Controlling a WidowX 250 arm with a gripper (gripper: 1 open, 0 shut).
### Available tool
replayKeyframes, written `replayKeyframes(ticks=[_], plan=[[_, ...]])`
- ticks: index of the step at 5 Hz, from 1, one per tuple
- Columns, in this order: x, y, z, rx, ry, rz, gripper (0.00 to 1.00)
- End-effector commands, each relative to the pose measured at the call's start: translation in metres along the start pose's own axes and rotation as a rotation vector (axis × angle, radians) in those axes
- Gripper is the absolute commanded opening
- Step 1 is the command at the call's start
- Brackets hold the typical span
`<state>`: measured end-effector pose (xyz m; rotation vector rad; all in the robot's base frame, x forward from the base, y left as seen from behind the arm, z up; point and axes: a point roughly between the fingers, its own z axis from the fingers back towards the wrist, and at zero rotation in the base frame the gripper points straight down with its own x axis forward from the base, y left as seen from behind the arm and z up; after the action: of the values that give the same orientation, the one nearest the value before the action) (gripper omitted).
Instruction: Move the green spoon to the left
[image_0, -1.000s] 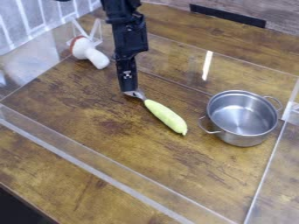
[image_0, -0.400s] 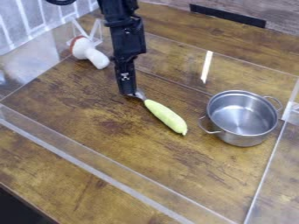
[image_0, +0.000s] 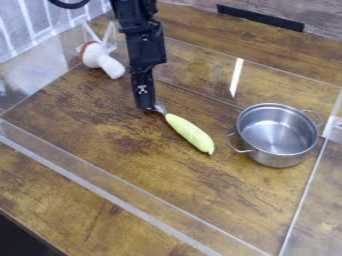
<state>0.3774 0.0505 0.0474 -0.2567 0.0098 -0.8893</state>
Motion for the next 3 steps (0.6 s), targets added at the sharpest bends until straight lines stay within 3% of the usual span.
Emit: replayKeyframes(ticks=[1, 3], plan=[[-0.0025, 0.0070, 0.0224, 0.056, -0.032, 0.004, 0.00], [-0.0034, 0.0089, 0.0214, 0.050, -0.030, 0.004, 0.00]])
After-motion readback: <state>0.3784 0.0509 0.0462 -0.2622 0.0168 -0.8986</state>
